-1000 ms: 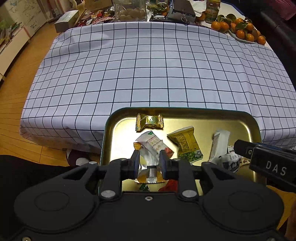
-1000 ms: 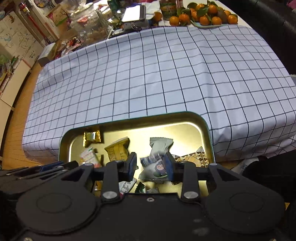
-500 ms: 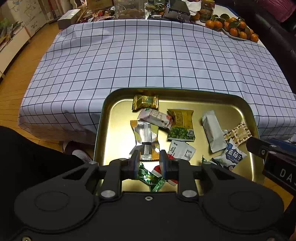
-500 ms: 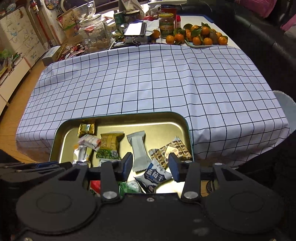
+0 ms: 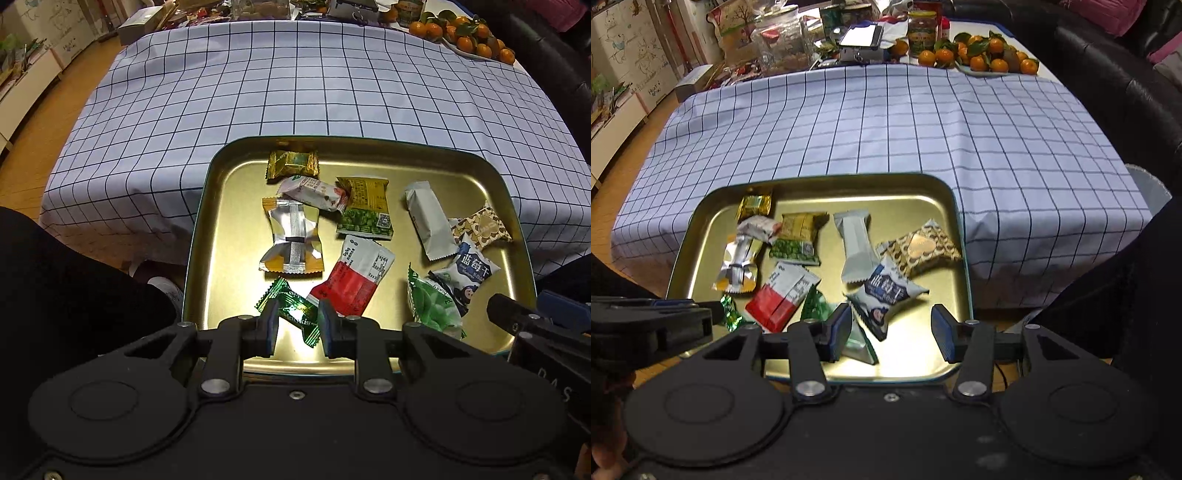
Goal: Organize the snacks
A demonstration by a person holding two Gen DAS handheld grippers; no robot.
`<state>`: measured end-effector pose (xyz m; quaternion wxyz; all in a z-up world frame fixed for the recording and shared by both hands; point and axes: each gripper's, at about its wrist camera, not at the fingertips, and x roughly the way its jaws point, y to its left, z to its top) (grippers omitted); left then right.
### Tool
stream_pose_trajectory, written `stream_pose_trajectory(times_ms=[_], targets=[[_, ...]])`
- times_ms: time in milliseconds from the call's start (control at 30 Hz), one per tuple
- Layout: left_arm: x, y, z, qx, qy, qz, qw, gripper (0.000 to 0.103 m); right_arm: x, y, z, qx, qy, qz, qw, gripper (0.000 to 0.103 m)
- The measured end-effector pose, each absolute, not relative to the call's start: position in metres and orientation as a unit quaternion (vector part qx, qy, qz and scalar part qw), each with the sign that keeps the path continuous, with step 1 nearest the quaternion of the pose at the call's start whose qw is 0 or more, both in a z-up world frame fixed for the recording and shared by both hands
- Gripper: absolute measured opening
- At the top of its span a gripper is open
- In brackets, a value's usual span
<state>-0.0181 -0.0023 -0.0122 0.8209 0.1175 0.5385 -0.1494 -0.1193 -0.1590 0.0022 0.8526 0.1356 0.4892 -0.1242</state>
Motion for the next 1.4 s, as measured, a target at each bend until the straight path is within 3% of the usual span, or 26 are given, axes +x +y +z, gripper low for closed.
stream_pose_trajectory(times_ms=[1400], targets=[[-0.019,-0.005,-0.02,0.129,0.553,-0.155,0.808,0.034,-0.111,-0.167,-0.011,0.163,0.506,-0.111,0.84,0.05]])
